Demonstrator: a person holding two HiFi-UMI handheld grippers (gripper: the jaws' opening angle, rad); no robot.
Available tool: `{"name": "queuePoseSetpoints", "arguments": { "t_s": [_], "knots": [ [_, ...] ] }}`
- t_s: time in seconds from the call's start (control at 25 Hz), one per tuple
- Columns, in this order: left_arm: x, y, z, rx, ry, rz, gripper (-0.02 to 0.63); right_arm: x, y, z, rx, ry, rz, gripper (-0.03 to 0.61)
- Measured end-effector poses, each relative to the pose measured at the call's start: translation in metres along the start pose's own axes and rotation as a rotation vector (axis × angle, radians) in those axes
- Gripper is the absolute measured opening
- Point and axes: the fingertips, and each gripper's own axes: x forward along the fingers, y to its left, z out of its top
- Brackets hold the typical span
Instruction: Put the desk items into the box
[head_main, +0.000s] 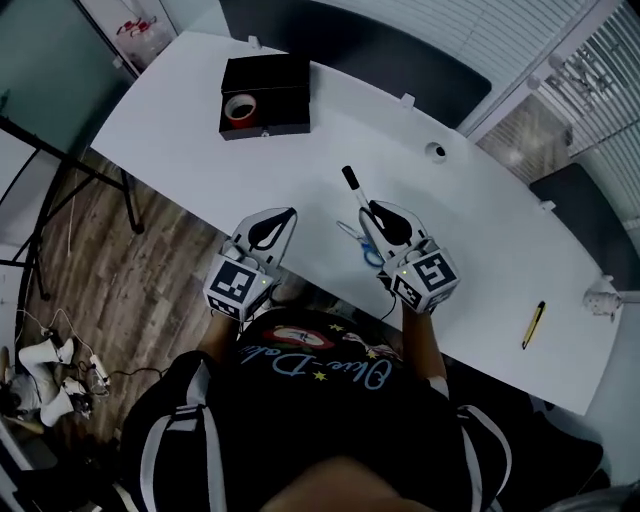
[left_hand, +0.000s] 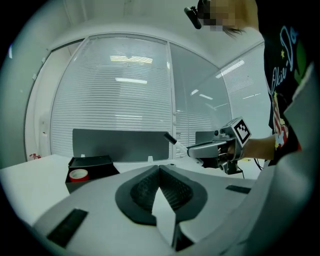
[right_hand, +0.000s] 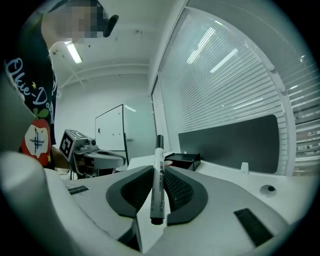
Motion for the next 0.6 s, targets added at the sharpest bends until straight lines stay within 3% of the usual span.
{"name": "queuePoseSetpoints", "arguments": {
  "t_s": [0.6],
  "knots": [
    [-0.086,0.078,-0.017,-0.06,-0.037,0.152,-0.003,0.08,0.074,0.006,-0.032,0.042,0.106,0.069]
  ]
}}
